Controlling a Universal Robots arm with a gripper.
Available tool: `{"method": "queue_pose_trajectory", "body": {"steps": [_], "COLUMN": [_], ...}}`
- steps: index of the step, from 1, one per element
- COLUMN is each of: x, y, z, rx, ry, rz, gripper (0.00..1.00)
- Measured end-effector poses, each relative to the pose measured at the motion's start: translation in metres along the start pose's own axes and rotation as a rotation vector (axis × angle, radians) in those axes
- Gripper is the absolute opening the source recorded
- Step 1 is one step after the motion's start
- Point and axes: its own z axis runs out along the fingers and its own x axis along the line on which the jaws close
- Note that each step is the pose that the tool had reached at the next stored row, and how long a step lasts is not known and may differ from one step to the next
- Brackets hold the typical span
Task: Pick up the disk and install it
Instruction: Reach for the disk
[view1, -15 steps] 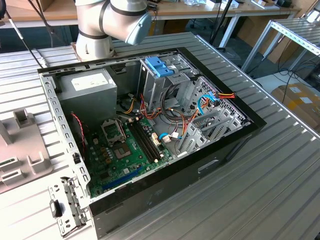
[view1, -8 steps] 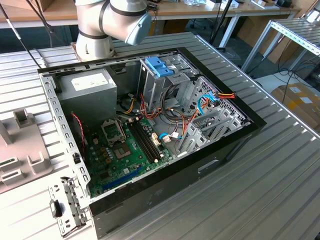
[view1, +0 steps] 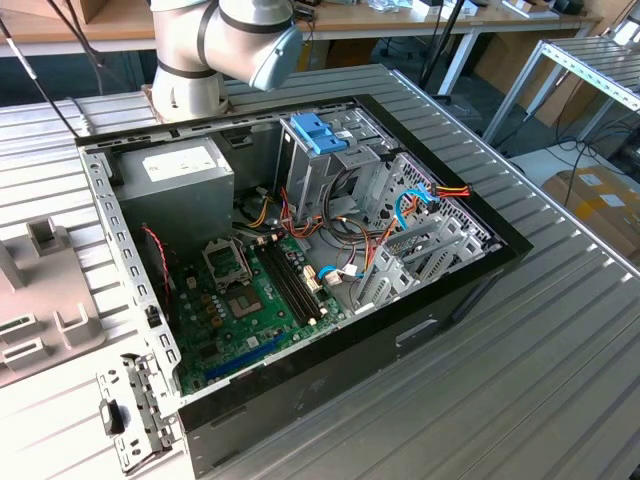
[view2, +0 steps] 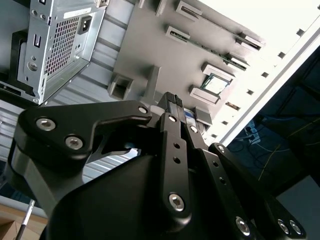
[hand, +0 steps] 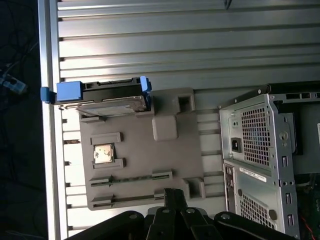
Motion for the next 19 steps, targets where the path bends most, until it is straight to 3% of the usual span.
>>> {"method": "queue_pose_trajectory", "body": {"steps": [19], "x": [0.0261], "y": [-0.0020], "z": [-0.0007], "rx": [0.0000], "ry": [-0.0001], "rz": [0.000], "gripper": [0.11]}}
